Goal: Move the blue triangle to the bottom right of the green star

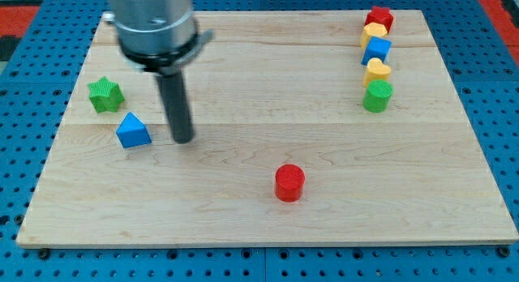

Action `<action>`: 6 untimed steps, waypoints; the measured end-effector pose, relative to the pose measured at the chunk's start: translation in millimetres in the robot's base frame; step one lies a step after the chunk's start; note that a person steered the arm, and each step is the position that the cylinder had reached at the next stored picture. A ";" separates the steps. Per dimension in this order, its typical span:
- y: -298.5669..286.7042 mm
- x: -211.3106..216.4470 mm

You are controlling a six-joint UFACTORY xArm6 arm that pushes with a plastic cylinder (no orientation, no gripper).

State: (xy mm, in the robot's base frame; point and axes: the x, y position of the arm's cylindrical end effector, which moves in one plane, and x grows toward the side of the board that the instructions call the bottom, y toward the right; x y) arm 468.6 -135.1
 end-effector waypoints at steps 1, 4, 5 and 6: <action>-29.7 13.6; -76.3 -5.4; -42.6 10.2; 72.1 22.9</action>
